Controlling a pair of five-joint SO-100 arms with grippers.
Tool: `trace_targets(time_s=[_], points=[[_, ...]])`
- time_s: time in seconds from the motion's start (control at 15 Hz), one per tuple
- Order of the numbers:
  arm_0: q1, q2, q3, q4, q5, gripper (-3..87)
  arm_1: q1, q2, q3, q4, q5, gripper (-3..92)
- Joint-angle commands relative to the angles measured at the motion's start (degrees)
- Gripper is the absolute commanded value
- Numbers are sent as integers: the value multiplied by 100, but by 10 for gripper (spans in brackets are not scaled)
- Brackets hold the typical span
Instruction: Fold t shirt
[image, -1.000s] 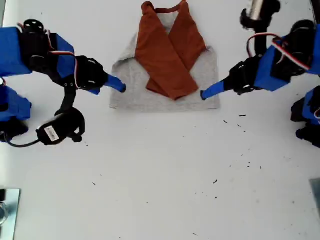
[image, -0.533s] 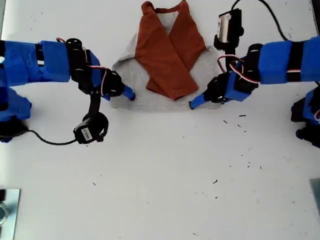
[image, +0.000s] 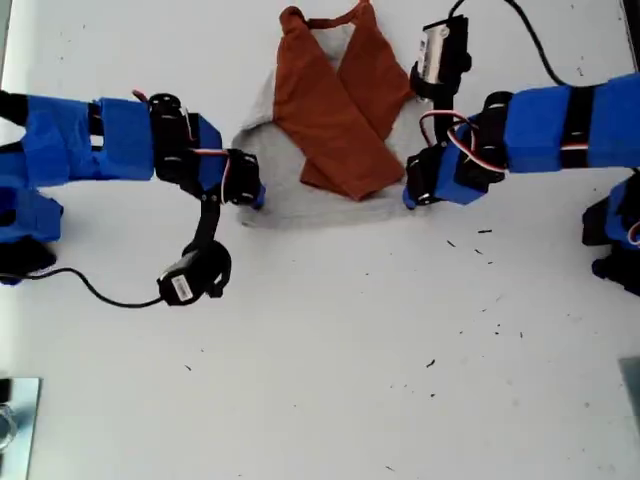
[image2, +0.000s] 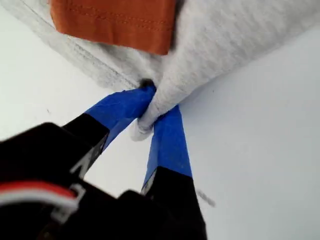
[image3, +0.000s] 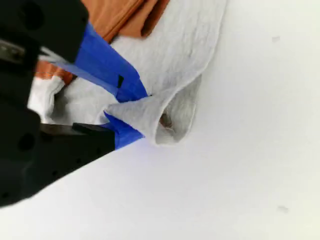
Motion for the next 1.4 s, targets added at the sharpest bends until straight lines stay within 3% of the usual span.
trace_targets(time_s=[0.0,0.13,0.2,0.33,0.47,0.67,0.73,0.8,0.87,0.93,1.0,1.07,1.2,1.33], points=[[1406,686,-62,272,-782,-3,-1028,1107,-316,1274,237,31],[2303,1020,-114,290,-1538,-3,-2065,1503,-773,2048,879,31],[2461,1107,-114,334,-1705,-3,-2180,1468,-1020,2303,932,31],[2145,1538,-105,483,-1450,-3,-1485,1582,-1248,2294,281,31],[1248,2382,105,712,-853,-3,-264,1652,-1556,1828,-677,32],[-1081,4025,1134,712,325,-3,1538,1072,-2092,422,-1986,34],[-1907,4333,1749,413,791,68,1942,747,-2021,-343,-2215,77],[-2602,4333,2426,-26,1195,159,2329,396,-1740,-1230,-2215,251],[-3173,4087,2909,-527,1564,283,2716,53,-1397,-2259,-2522,262],[-3542,3665,2953,-782,1916,317,3226,-70,-1020,-2830,-2136,235],[-3788,3595,2962,-914,1828,265,3797,360,-290,-3437,-1705,214],[-3814,3999,3050,-1072,1775,231,4386,967,272,-3779,-1758,207],[-3691,5440,3393,-1028,1635,204,5159,1934,571,-2663,-2048,203],[-3252,6724,4017,-721,1441,186,5010,3639,1916,-1934,-2180,197]])
